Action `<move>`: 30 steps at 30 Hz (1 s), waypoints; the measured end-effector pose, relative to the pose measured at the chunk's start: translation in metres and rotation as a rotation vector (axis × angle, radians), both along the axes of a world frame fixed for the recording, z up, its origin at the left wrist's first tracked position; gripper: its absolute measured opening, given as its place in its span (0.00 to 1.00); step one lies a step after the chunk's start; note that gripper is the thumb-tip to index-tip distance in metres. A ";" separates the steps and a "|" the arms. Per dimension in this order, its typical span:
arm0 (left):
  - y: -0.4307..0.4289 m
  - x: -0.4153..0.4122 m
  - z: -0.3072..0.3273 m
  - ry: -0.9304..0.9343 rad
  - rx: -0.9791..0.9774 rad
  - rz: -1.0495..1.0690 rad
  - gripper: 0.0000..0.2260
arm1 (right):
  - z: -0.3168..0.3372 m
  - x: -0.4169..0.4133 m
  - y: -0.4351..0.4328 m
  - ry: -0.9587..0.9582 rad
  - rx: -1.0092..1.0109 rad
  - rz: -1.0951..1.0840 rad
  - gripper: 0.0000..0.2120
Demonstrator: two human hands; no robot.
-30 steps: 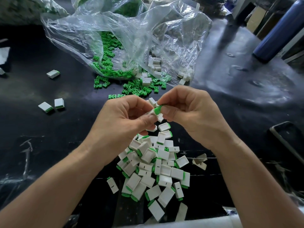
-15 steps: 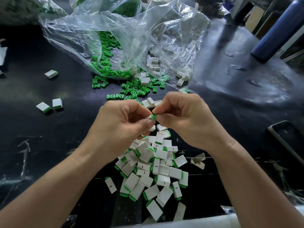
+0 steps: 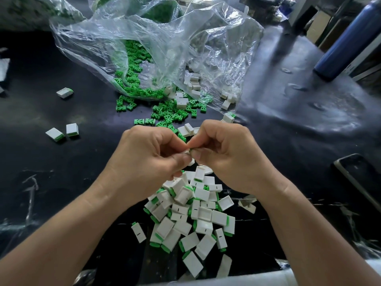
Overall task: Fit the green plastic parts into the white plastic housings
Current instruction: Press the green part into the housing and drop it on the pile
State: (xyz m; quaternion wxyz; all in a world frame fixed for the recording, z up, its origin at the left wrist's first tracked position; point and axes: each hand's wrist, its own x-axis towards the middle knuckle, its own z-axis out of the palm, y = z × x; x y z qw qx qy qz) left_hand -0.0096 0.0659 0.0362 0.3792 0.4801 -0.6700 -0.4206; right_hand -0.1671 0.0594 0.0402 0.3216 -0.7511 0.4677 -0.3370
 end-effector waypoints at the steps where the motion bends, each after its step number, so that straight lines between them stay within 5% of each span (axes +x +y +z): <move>1: 0.000 -0.001 0.001 0.064 0.030 0.005 0.05 | 0.001 0.000 0.000 -0.034 0.004 -0.006 0.16; 9: -0.003 -0.006 0.005 0.346 0.176 0.012 0.09 | 0.006 0.000 -0.001 -0.390 0.233 -0.059 0.01; 11: -0.001 -0.005 0.006 0.342 0.162 0.022 0.09 | 0.007 0.000 -0.001 -0.519 0.387 -0.098 0.11; 18: -0.001 -0.006 0.006 0.337 0.065 0.022 0.09 | 0.005 0.005 -0.003 -0.393 0.660 -0.029 0.28; 30: 0.000 -0.006 0.008 0.430 0.069 -0.015 0.08 | 0.008 0.010 0.002 -0.461 0.815 0.170 0.30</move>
